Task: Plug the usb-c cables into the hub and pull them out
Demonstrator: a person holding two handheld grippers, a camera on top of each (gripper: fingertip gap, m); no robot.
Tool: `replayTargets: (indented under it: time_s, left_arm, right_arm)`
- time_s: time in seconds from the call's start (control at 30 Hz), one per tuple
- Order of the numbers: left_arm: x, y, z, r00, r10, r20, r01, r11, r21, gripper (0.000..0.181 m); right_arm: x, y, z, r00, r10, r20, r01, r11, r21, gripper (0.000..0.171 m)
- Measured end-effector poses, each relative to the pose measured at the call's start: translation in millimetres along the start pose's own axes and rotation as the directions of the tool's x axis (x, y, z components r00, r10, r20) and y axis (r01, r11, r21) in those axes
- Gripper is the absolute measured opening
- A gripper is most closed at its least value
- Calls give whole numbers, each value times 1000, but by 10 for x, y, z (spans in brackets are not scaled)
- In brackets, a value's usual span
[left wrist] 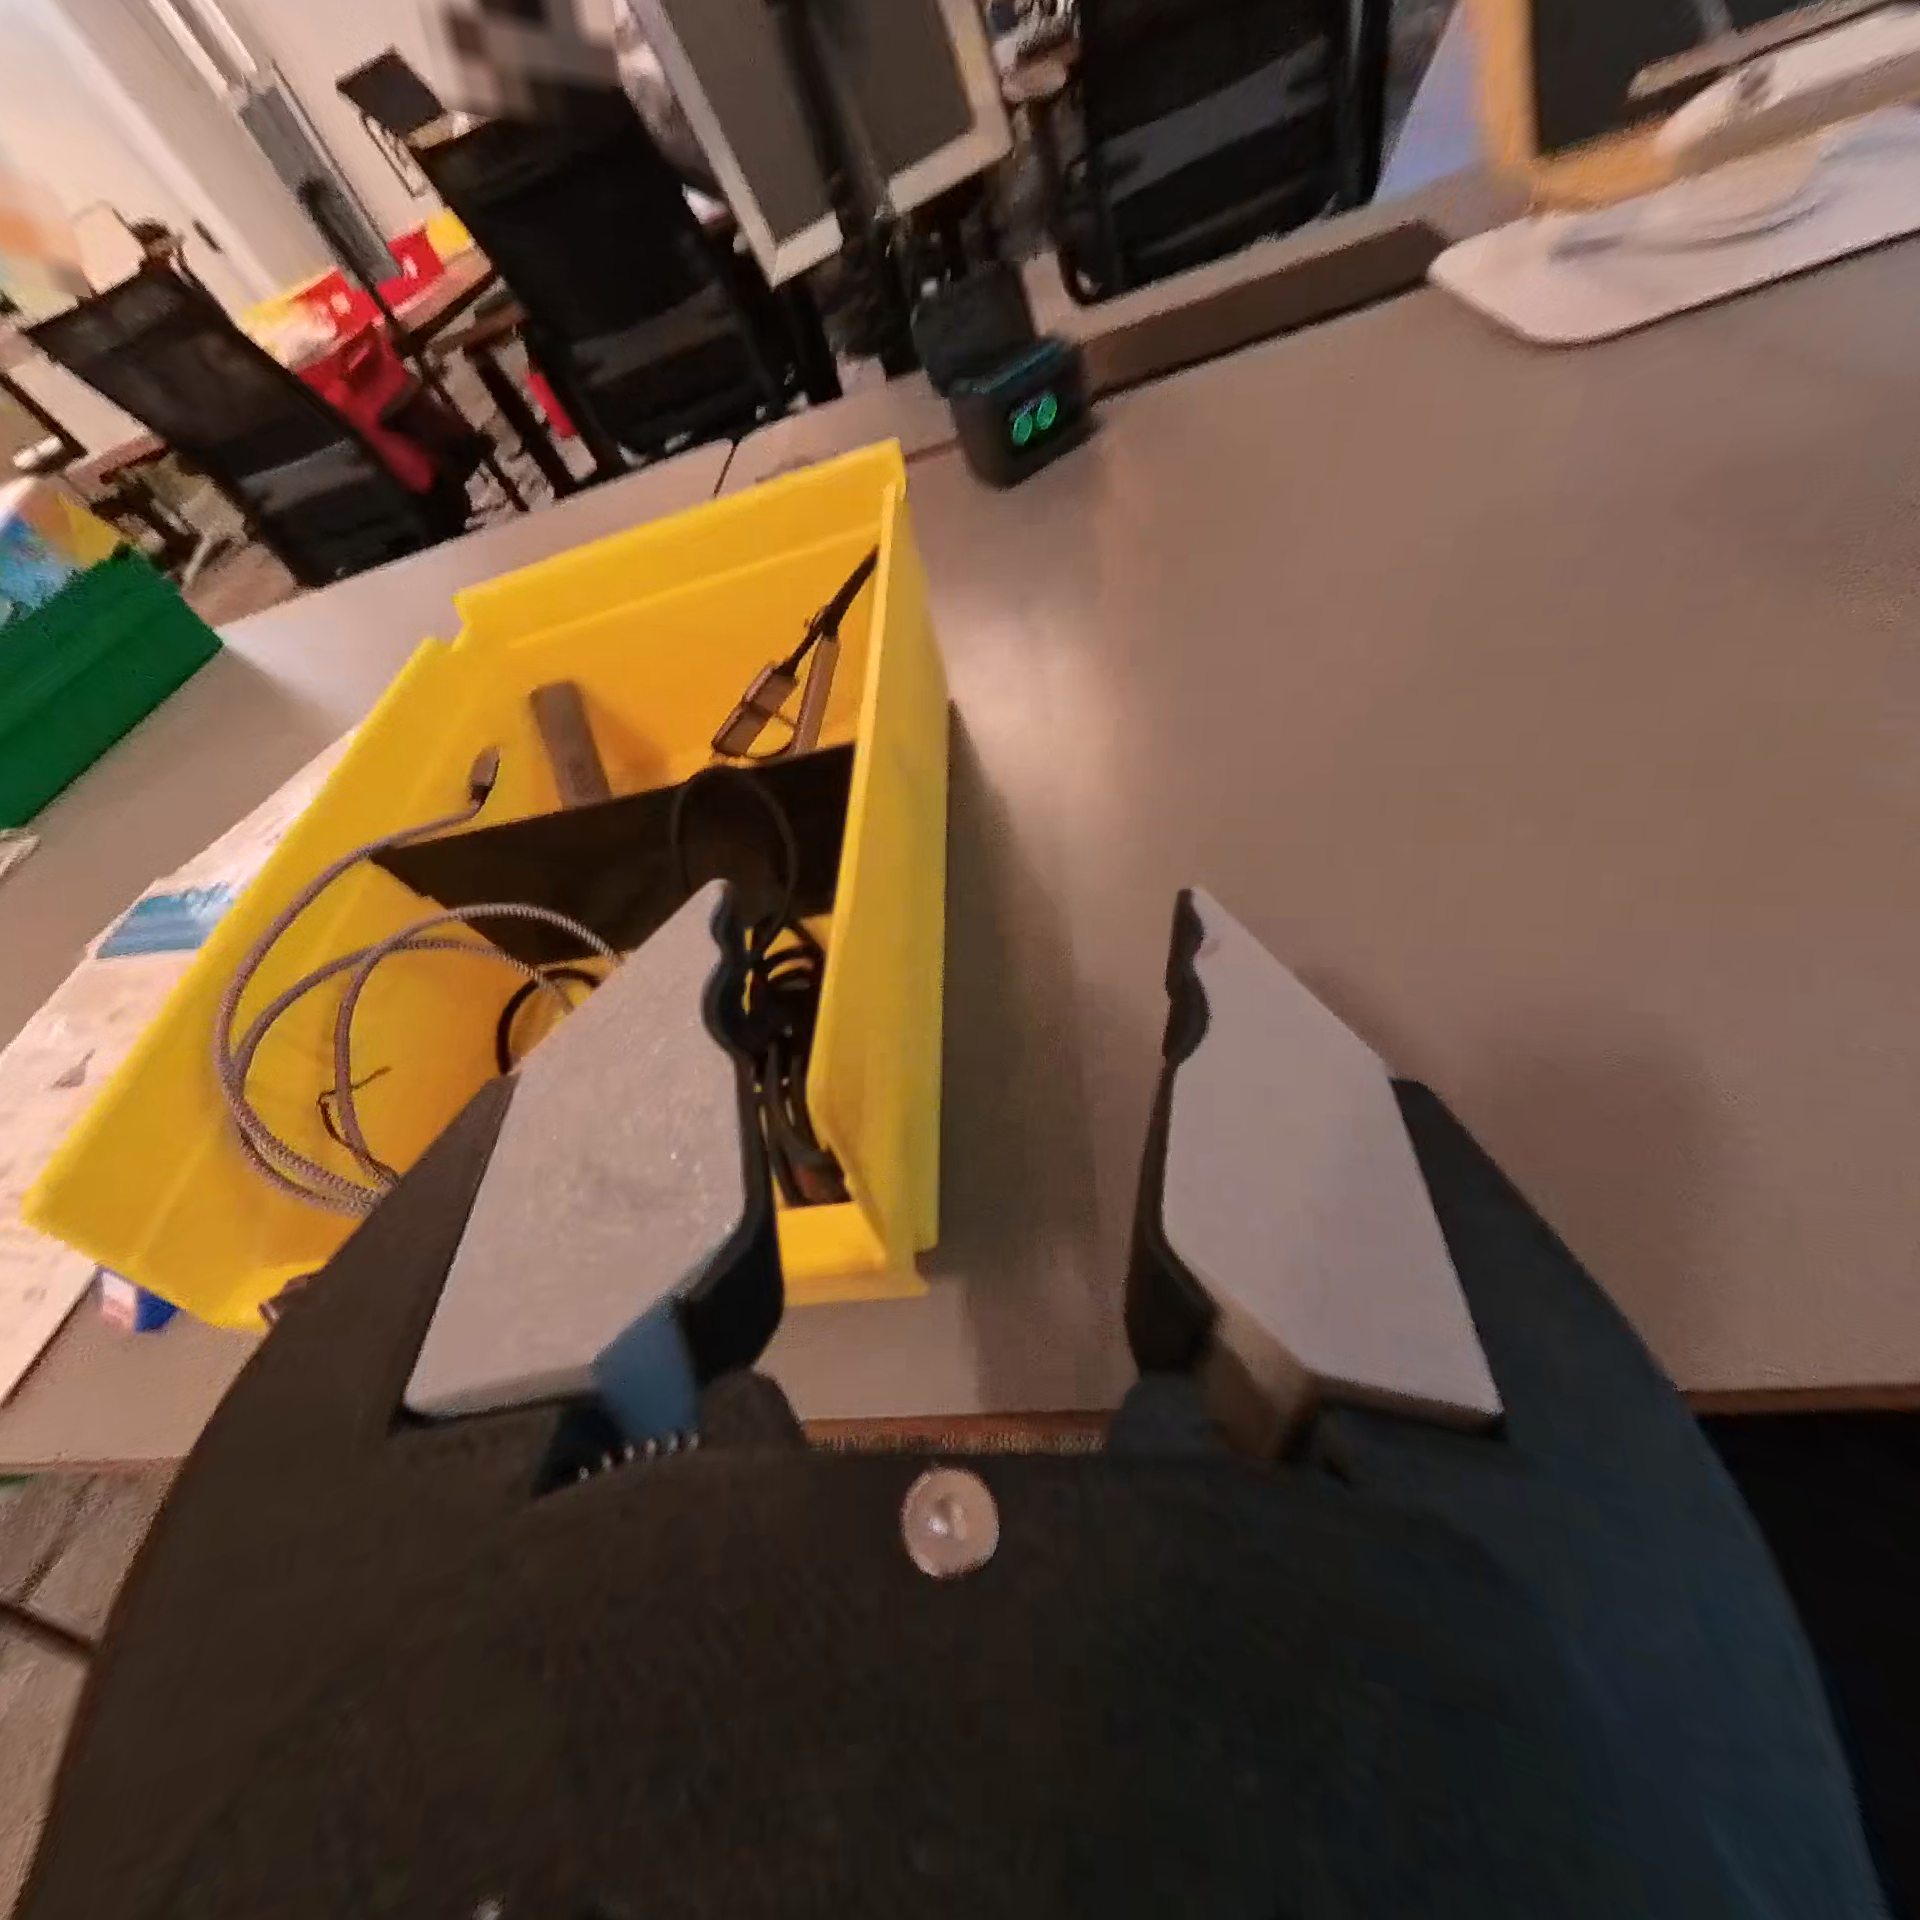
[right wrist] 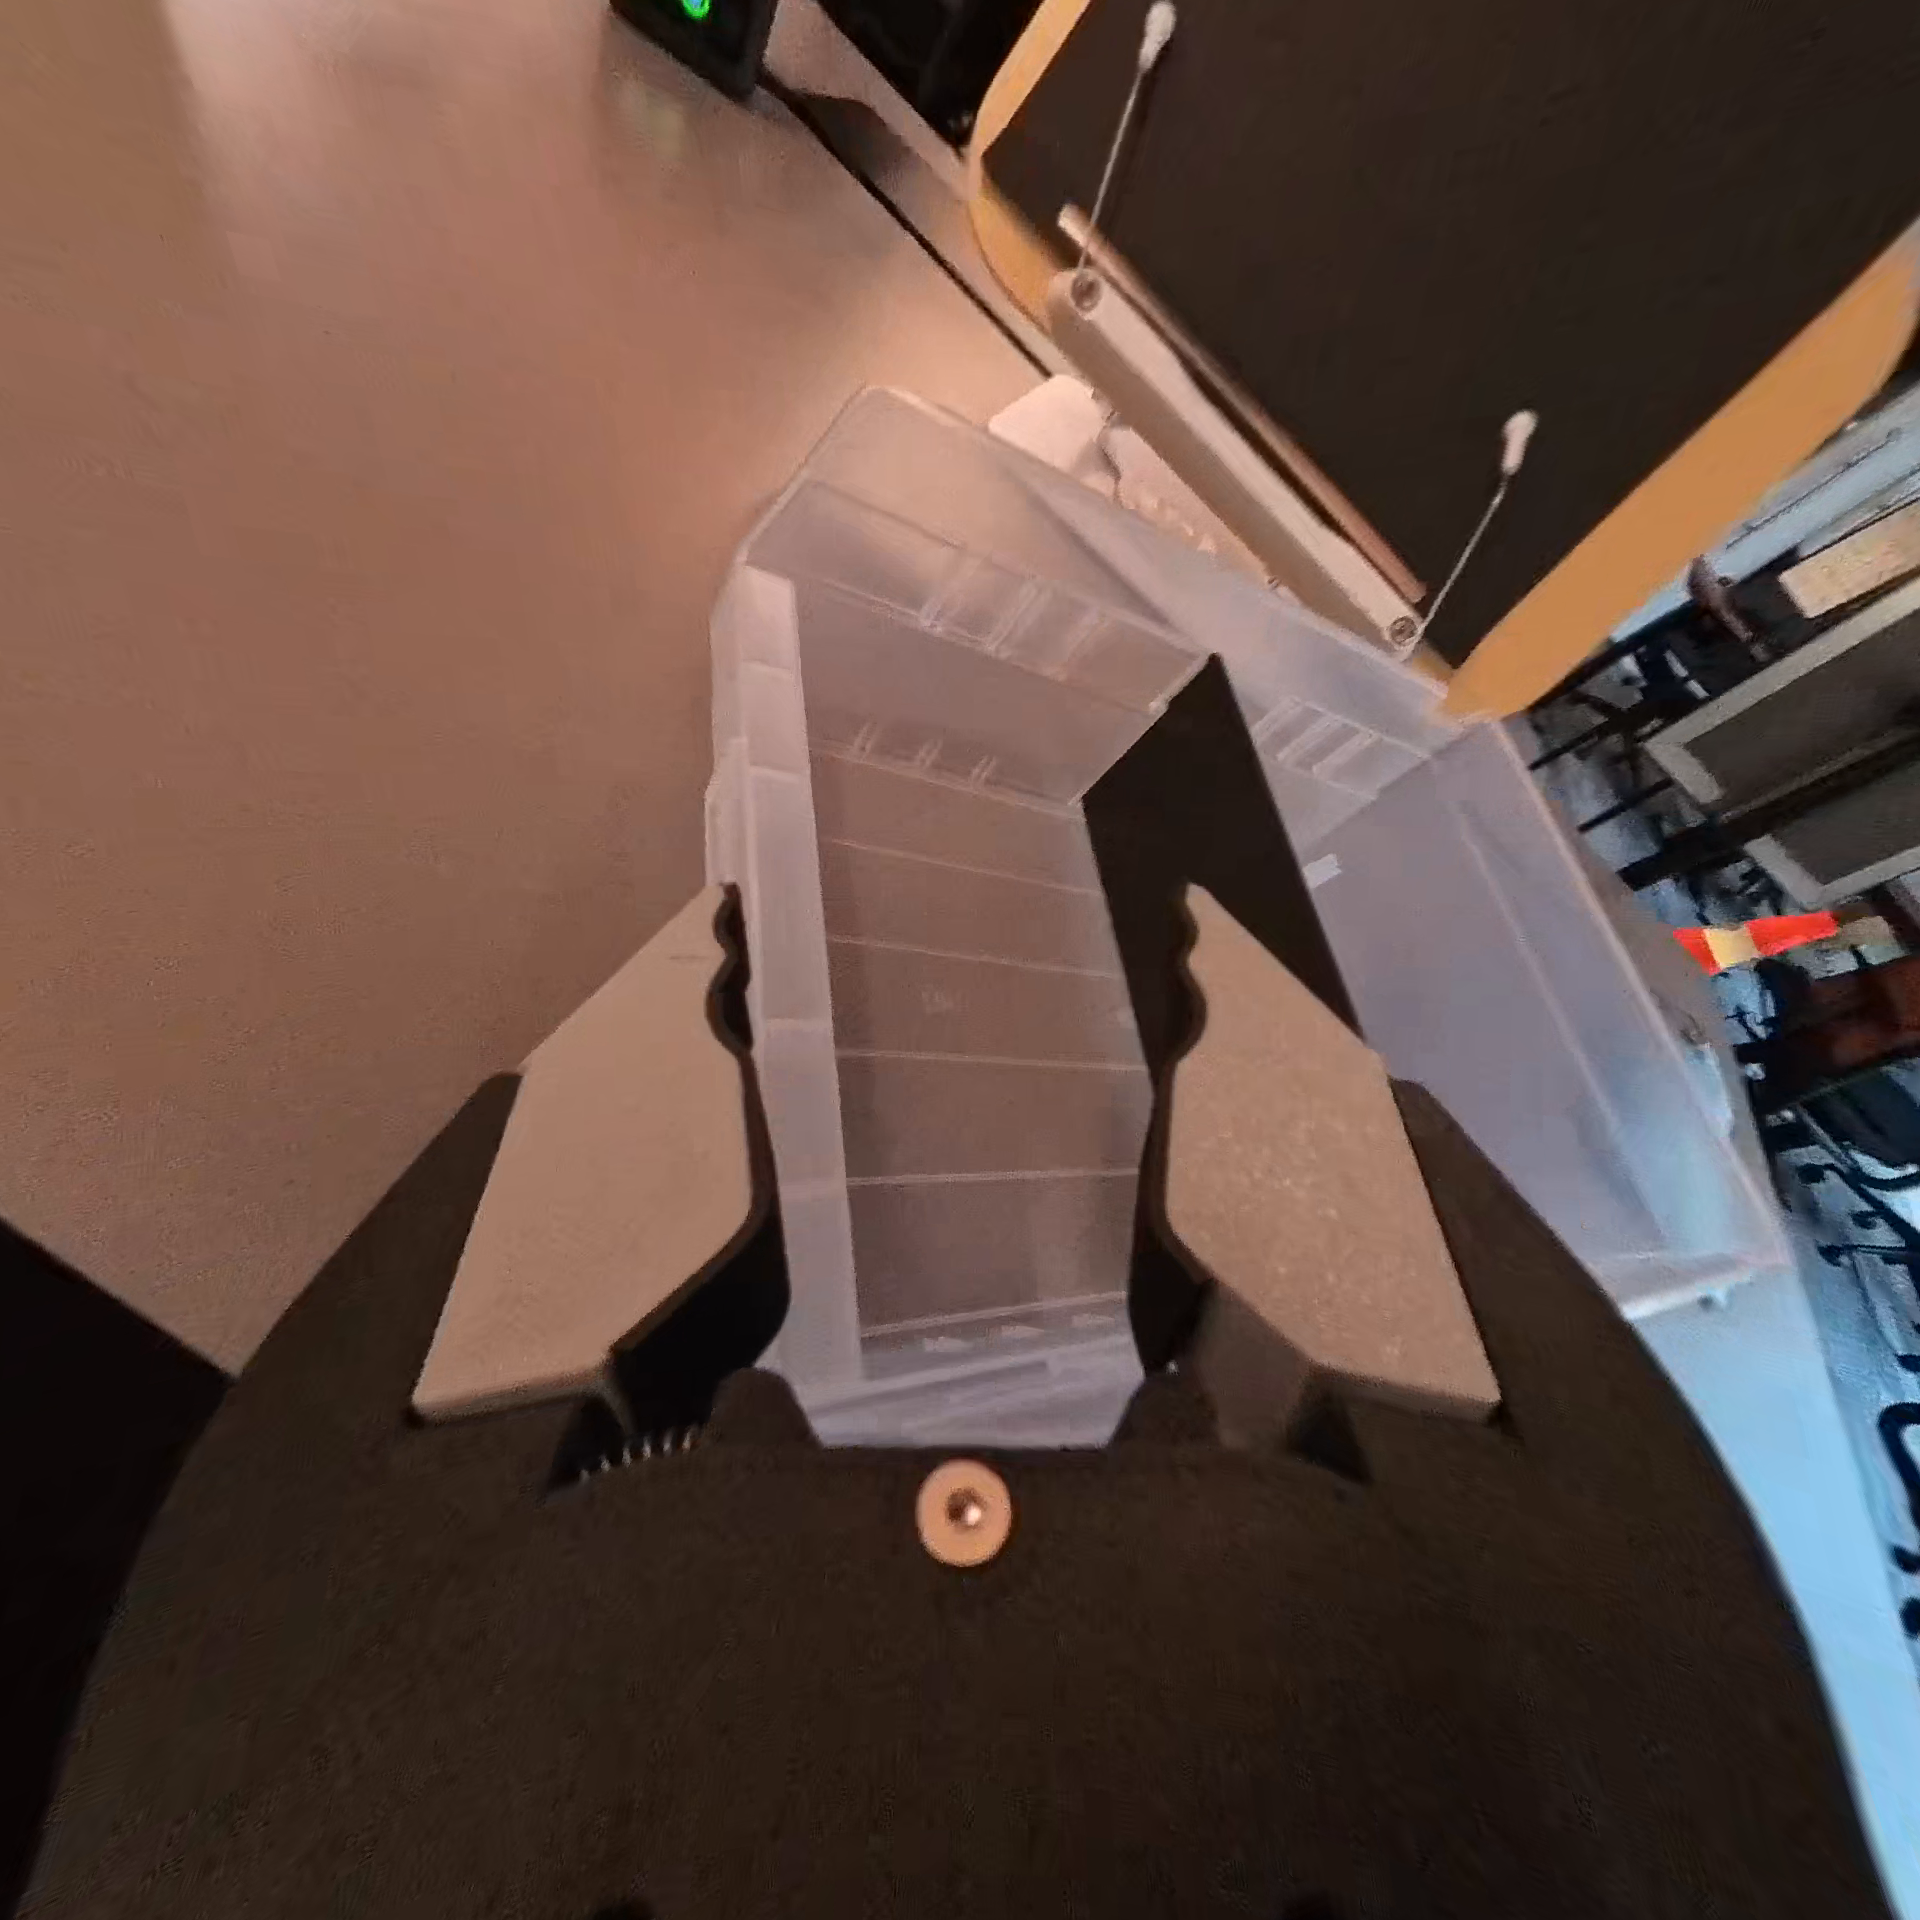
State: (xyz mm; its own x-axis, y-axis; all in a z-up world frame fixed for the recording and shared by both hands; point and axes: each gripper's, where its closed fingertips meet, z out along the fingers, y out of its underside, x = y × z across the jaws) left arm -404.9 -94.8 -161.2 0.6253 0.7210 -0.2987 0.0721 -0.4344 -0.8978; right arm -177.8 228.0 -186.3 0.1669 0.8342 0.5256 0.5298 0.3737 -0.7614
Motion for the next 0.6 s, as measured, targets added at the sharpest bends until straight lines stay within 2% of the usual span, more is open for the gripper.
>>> replayTargets:
  time_s: [0.07, 0.1, 0.2, 0.3, 0.43, 0.5, 0.53, 0.57, 0.6]
  left_arm:
    - [-27, 103, 119, 1000, -22, -6, 22, 999, -26, 79]
    - [-18, 129, 169, 999, -37, -14, 37, 999, -29, 76]
    - [9, 202, 293, 999, -32, -15, 31, 998, -47, 66]
    - [-31, 192, 331, 1000, 12, 22, -11, 999, -31, 56]
    - [-65, 207, 367, 1000, -10, 21, 11, 999, -30, 45]
    - [-101, 222, 396, 999, -34, 16, 34, 999, -26, 27]
    - [-131, 211, 401, 999, -50, 13, 50, 999, -17, 10]
    - [-112, 206, 404, 997, -77, -24, 77, 997, -21, 1]
    - [-52, 188, 404, 989, -124, -80, 122, 992, -26, 2]
  right_arm:
    - [-61, 83, 56, 999, 19, 28, -19, 999, -27, 79]
    - [-59, 104, 68, 1000, 19, 25, -18, 999, -31, 83]
    - [-24, 93, 57, 999, 37, 19, -37, 999, -14, 79]
    - [-29, 82, 51, 998, 59, 37, -59, 998, -5, 79]
    - [-31, 88, 53, 999, 35, 33, -35, 999, -3, 79]
    - [-13, 109, 47, 999, 28, 37, -27, 1000, -9, 78]
    - [11, 136, 40, 999, 23, 40, -22, 1000, -14, 74]
    - [54, 181, 29, 999, 20, 42, -19, 999, -26, 70]
    - [122, 247, 16, 999, 25, 40, -24, 999, -44, 70]
